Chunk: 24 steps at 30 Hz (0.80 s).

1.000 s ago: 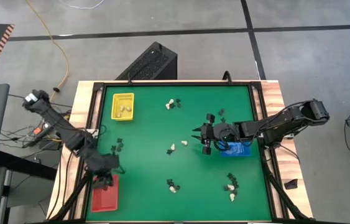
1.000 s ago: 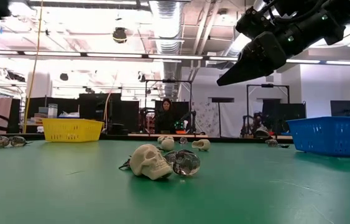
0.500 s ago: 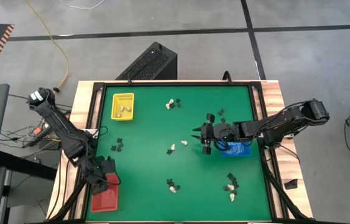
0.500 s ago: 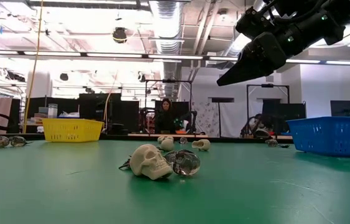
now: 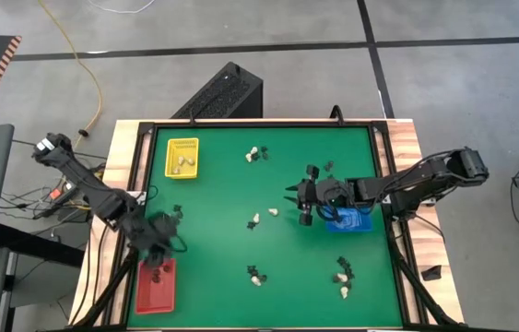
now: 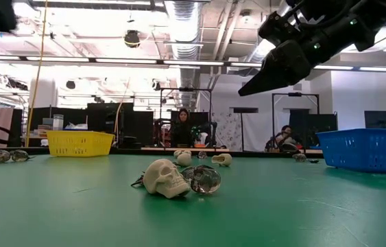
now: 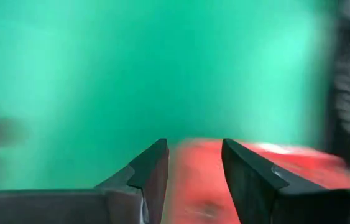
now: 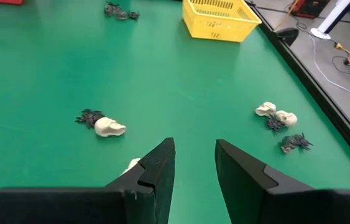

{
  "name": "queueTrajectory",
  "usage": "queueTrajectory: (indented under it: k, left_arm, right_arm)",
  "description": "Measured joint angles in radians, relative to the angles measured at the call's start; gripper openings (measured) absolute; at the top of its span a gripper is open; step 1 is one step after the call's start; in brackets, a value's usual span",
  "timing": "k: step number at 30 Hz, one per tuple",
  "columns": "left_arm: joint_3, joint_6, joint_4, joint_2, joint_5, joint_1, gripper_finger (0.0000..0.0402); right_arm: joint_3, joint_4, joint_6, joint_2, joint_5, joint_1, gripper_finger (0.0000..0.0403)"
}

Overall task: Sort Halloween decoration
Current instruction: Put the black spider toy into the blue bin

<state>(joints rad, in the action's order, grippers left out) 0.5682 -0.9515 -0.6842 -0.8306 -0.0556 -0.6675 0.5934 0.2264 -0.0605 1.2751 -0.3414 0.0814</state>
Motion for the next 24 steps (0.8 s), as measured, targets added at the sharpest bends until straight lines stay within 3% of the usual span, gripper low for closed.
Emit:
queueTrajectory:
  k: [2, 6, 10, 13, 24]
  left_arm:
    - [-0.001, 0.037, -0.137, -0.003, -0.059, 0.042, 0.0139]
    - [-0.002, 0.135, -0.32, -0.045, -0.069, 0.15, 0.0139]
    - [-0.002, 0.316, -0.298, -0.097, -0.128, 0.241, 0.0139]
    - [-0.002, 0.424, -0.271, -0.152, -0.094, 0.304, 0.0139]
    - [-0.002, 0.457, -0.263, -0.355, -0.039, 0.362, 0.0139]
  right_arm:
    - [0.0, 0.0, 0.0, 0.0, 0.0, -0.006, 0.0146]
    - [0.0, -0.001, 0.0, 0.0, -0.001, -0.006, 0.0146]
    - [0.0, -0.003, 0.0, 0.0, -0.001, -0.006, 0.0146]
    - [0.0, -0.01, -0.001, 0.0, -0.001, -0.006, 0.0146]
    - [0.0, -0.047, -0.028, 0.0, -0.001, -0.006, 0.0146]
